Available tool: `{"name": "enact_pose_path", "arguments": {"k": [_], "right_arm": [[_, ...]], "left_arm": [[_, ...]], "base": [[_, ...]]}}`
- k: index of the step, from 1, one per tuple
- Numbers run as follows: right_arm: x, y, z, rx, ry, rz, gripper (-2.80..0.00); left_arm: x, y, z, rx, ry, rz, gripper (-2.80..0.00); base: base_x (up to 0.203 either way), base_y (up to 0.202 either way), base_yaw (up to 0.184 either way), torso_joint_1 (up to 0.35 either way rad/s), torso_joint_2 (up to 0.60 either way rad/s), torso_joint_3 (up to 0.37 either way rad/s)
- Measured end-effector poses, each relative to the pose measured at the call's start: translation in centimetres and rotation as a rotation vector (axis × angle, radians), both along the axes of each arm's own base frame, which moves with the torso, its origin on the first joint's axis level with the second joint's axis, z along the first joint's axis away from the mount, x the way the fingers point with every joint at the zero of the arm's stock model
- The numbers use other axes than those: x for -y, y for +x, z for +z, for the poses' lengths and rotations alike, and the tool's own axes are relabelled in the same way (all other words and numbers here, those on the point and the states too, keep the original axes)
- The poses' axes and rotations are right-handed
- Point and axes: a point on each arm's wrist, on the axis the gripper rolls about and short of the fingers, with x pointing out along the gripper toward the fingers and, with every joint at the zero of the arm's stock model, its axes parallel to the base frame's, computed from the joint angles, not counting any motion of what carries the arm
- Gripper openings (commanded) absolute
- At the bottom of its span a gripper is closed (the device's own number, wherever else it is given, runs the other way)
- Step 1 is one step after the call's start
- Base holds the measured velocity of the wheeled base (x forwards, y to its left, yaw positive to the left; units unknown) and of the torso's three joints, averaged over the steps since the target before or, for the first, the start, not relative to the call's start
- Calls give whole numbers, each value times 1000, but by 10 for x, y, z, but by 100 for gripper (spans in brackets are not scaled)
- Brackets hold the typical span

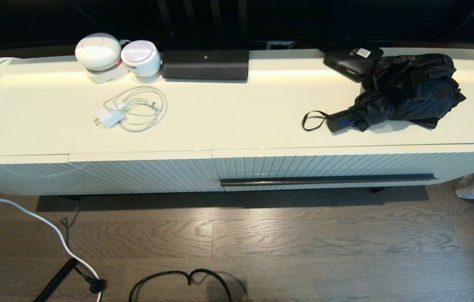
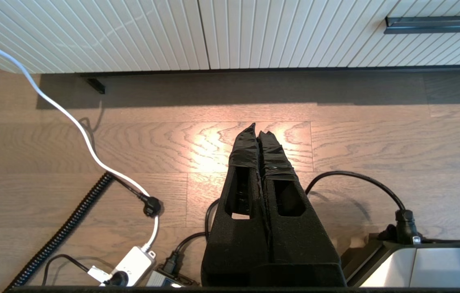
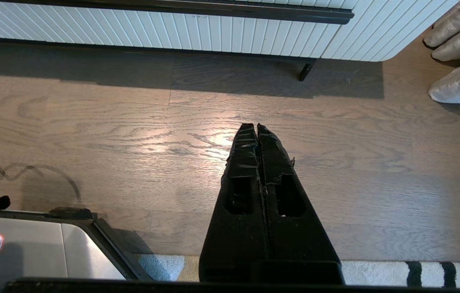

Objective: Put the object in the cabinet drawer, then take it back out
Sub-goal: Open the drawer

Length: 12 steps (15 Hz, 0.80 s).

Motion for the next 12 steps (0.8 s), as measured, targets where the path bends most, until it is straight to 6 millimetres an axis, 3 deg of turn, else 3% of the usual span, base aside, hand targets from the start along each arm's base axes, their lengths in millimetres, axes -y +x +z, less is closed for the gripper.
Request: {"name": "enact_pose_path", "arguments": {"k": [12], "right_arm": [[0, 0, 0, -1, -15, -9, -280]], "left_arm": [[0, 0, 0, 0, 0, 0, -280]], "base": [[0, 0, 0, 0, 0, 0]]}}
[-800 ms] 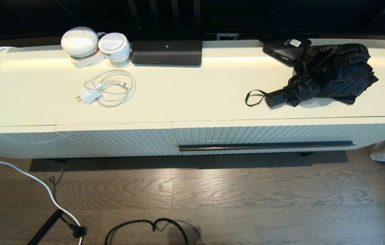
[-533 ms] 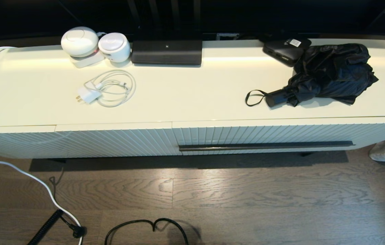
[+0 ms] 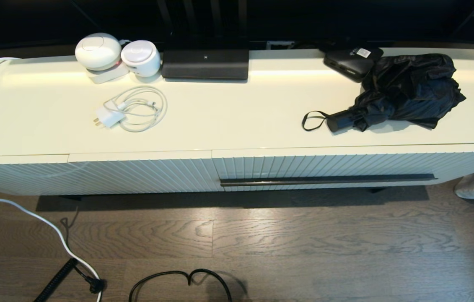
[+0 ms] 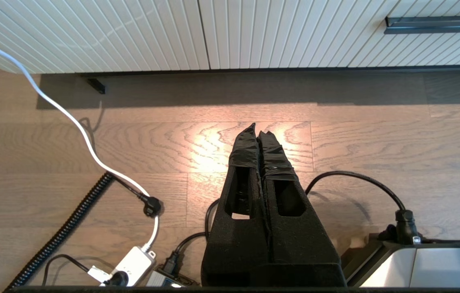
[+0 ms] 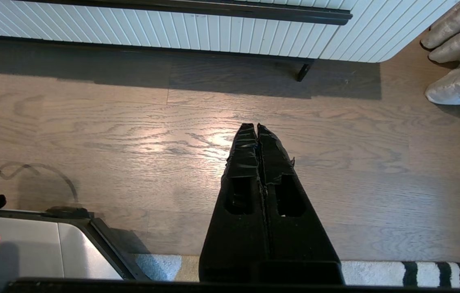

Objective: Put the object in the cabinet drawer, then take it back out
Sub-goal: Open the drawer

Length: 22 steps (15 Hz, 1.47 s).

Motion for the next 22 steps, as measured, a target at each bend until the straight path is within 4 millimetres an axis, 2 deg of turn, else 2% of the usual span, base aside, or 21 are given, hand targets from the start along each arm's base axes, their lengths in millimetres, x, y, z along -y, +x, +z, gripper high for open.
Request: {"name": "enact_pose_path", "arguments": {"k": [3, 4, 7, 10, 13, 15, 18, 20, 22], "right_arm": [[0, -2, 2, -18, -21, 0, -280], [0, -6, 12, -1, -22, 3, -280], [0, -22, 54, 14, -22, 22, -280], [-1, -22, 103, 8, -79, 79, -280], [0, -3, 148, -14, -242, 162, -280], [-1, 16, 168, -33, -434, 228, -280], [-6, 47, 184, -63, -715, 300, -280], [-10, 67, 192, -86, -813, 346, -280], [-15, 83, 191, -114, -904, 390, -280]], "left_arm": [[0, 0, 0, 1, 0, 0, -280], [0, 0, 0, 1, 0, 0, -280], [0, 0, 0, 0, 0, 0, -280], [0, 0, 0, 1, 0, 0, -280], [0, 0, 0, 0, 1, 0, -280], [0, 0, 0, 0, 0, 0, -280], [0, 0, 0, 0, 0, 0, -280], [0, 0, 0, 0, 0, 0, -280], [0, 0, 0, 0, 0, 0, -280]], "base": [[0, 0, 0, 0, 0, 0], [0, 0, 0, 0, 0, 0], [0, 0, 0, 0, 0, 0], [0, 0, 0, 0, 0, 0], [0, 0, 0, 0, 0, 0], [0, 0, 0, 0, 0, 0], [0, 0, 0, 0, 0, 0], [0, 0, 0, 0, 0, 0], [0, 0, 0, 0, 0, 0]]}}
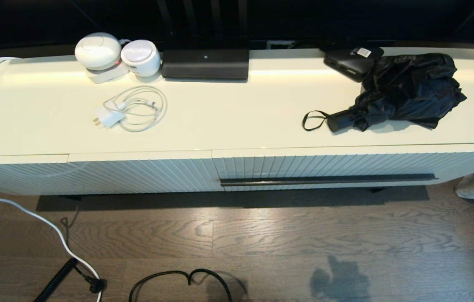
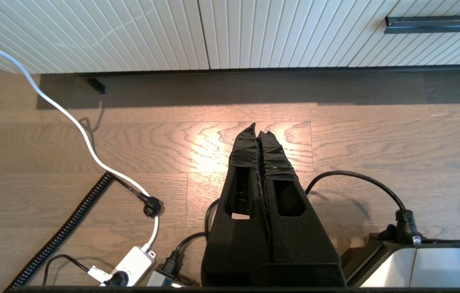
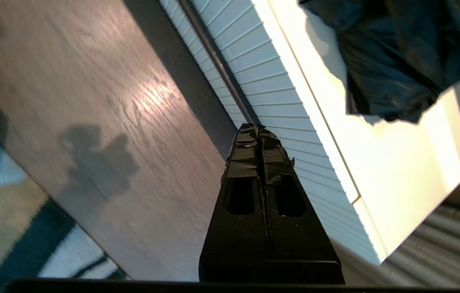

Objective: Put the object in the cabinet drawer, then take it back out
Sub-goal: Open the drawer

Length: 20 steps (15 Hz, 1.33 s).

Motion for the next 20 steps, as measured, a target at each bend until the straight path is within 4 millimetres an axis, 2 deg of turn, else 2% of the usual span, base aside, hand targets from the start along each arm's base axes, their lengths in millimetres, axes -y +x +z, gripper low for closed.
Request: {"name": "enact_pose_path", "arguments": {"k": [3, 7, 10, 15, 17, 20], "right_arm": [[-5, 19, -6, -55, -89, 16, -280], [-14, 60, 2, -107, -196, -24, -280], [-20, 87, -2, -138, -343, -40, -280], [-31, 122, -4, -35, -452, 24, -280], [-38, 132, -10, 12, -452, 42, -280], [-51, 132, -26, 40, -458, 82, -280]], "left_arm": [[0, 0, 0, 0, 0, 0, -280], [0, 0, 0, 0, 0, 0, -280], [0, 0, 0, 0, 0, 0, -280], [0, 0, 0, 0, 0, 0, -280], [0, 0, 0, 1, 0, 0, -280], [0, 0, 0, 0, 0, 0, -280]], "base": [[0, 0, 0, 0, 0, 0], [0, 0, 0, 0, 0, 0], [0, 0, 0, 0, 0, 0], [0, 0, 0, 0, 0, 0], [0, 0, 0, 0, 0, 0], [0, 0, 0, 0, 0, 0]]}}
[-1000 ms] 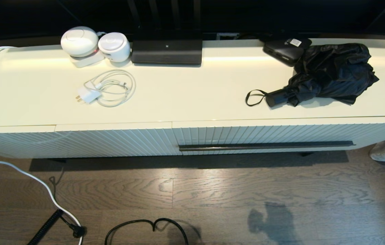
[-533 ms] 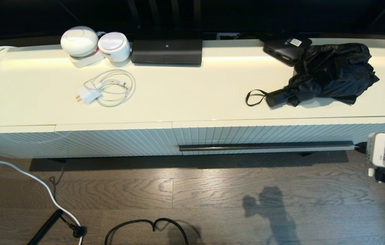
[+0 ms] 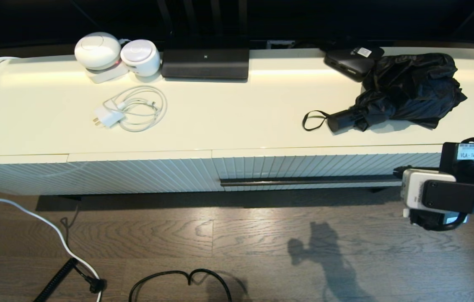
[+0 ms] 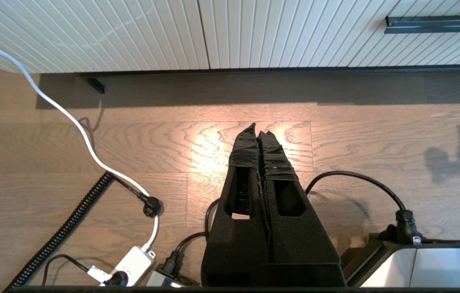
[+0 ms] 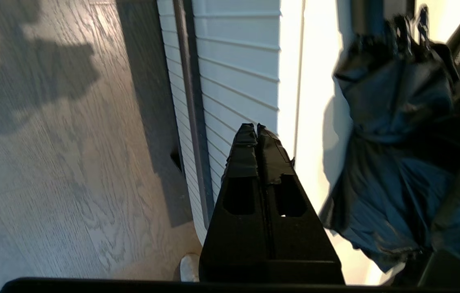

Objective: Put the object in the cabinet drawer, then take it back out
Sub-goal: Open the drawer

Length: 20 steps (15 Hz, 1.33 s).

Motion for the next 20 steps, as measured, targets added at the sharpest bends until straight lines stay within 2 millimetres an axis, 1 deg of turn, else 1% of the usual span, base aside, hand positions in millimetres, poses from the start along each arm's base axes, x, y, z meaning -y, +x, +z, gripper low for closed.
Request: {"name": "enact_pose_path", "arguments": {"k": [1, 4, 8, 14, 16, 18, 20], "right_arm": [[-2, 0, -5, 7, -2, -1, 0], [-4, 1, -22, -9, -14, -7, 0], [1, 4, -33, -61, -21, -34, 0], [4, 9, -60, -126, -41, -53, 0], [2, 14, -66, -130, -41, -53, 0], [-2, 26, -73, -113, -34, -53, 0], [-4, 35, -84, -125, -25, -59, 0]], "left_arm": [[0, 0, 0, 0, 0, 0, -280], [0, 0, 0, 0, 0, 0, -280], [0, 0, 0, 0, 0, 0, -280], [0, 0, 0, 0, 0, 0, -280], [0, 0, 0, 0, 0, 0, -280], [0, 0, 0, 0, 1, 0, -280], [0, 0, 0, 0, 0, 0, -280]], "base": [[0, 0, 0, 0, 0, 0], [0, 0, 0, 0, 0, 0], [0, 0, 0, 0, 0, 0], [0, 0, 0, 0, 0, 0], [0, 0, 0, 0, 0, 0], [0, 0, 0, 0, 0, 0], [0, 0, 0, 0, 0, 0]]}}
